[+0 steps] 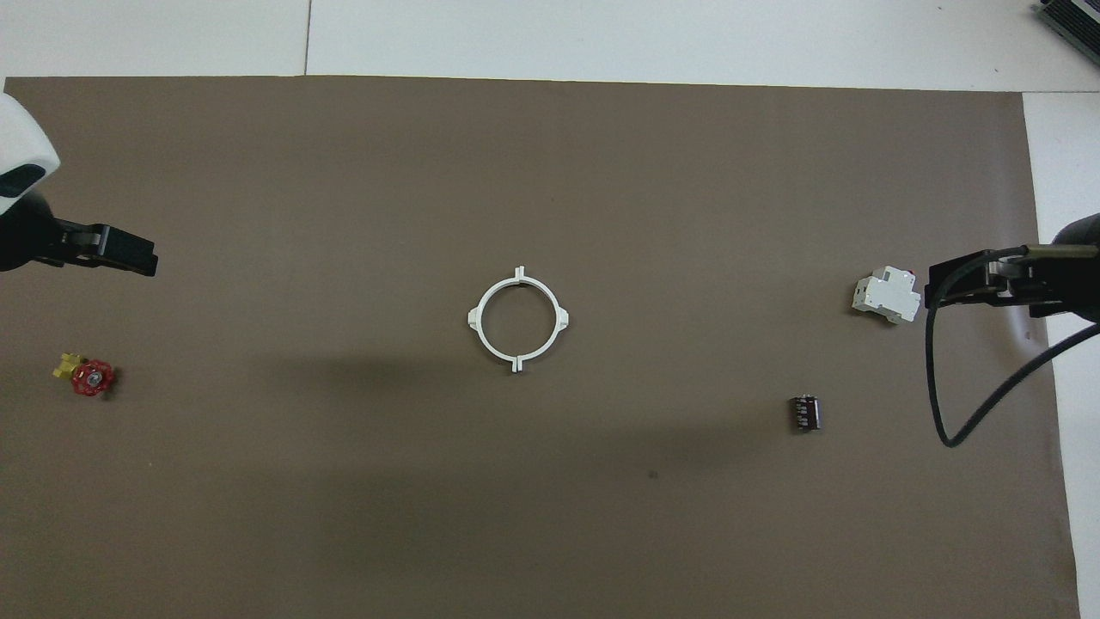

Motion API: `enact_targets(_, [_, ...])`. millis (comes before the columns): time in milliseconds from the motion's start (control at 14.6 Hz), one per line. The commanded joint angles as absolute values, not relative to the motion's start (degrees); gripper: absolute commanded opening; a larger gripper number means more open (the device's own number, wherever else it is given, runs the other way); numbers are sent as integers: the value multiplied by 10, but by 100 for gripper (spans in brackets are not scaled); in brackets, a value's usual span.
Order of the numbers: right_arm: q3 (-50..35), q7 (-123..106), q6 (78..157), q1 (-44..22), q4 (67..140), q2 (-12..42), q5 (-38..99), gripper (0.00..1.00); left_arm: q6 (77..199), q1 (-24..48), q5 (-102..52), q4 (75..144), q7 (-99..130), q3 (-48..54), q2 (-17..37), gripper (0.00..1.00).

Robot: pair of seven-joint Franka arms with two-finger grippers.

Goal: Assemble drain pipe with both arms

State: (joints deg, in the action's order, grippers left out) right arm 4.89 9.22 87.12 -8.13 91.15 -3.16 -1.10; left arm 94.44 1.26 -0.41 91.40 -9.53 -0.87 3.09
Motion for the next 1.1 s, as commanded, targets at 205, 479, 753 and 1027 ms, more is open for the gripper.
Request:
enact_targets(205, [46,76,872,-76,927,-45,-1,100,868,-13,-18,867,-137,-1,7,100])
enact_targets(479, [47,76,874,-76,930,-47,-1,100,883,-5,-18,946,-131,1,-42,100])
enact_targets(753, [46,80,870,-78,931,-47,-1,100,873,-5,-18,936,-126,1,-40,100])
enact_targets(1027, [47,77,872,-80,931,-47,-1,100,860,-4,-18,941,-98,1,-43,100])
